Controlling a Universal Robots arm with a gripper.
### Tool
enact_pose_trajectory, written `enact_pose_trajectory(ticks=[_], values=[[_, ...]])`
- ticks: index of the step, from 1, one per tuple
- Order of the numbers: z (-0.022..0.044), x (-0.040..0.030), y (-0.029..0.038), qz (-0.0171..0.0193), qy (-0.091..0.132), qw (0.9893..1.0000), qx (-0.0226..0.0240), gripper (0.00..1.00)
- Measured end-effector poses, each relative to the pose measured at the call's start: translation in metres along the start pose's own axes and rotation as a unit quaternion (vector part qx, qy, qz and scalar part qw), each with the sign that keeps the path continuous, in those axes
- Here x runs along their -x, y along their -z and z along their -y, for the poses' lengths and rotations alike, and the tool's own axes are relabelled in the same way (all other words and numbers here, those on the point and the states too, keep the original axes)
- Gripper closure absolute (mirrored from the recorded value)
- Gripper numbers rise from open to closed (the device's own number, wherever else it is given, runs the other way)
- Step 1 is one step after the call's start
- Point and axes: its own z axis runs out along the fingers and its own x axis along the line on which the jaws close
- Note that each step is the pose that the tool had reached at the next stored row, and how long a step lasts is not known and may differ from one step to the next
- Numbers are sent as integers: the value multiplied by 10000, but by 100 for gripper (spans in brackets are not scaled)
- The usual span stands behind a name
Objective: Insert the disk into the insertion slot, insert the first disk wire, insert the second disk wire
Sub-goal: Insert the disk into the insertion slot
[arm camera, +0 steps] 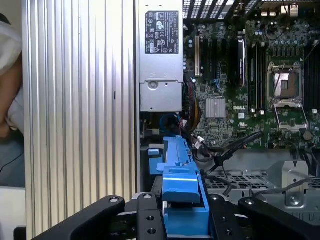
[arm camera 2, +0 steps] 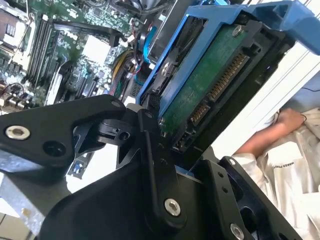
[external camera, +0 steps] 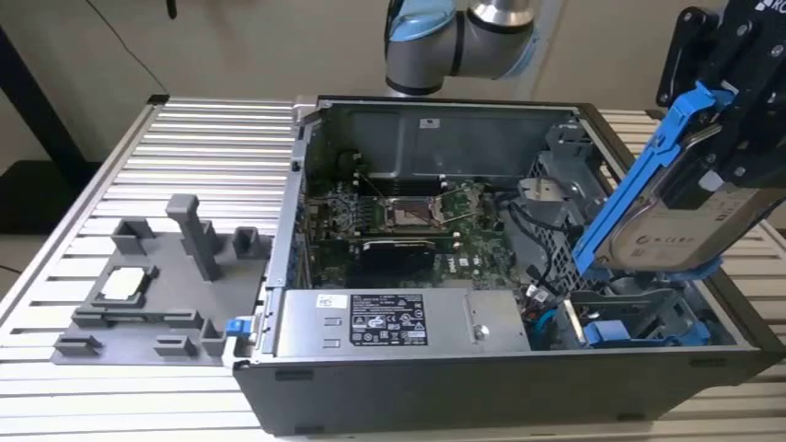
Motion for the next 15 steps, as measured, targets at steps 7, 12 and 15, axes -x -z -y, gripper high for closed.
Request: enact_pose_trajectory(ticks=[7,12,15], values=[[3,1,-60,-1,0,10000,-41,67],[5,1,-127,-1,1,10000,-41,67],[7,1,-170,-1,0,10000,-41,67]])
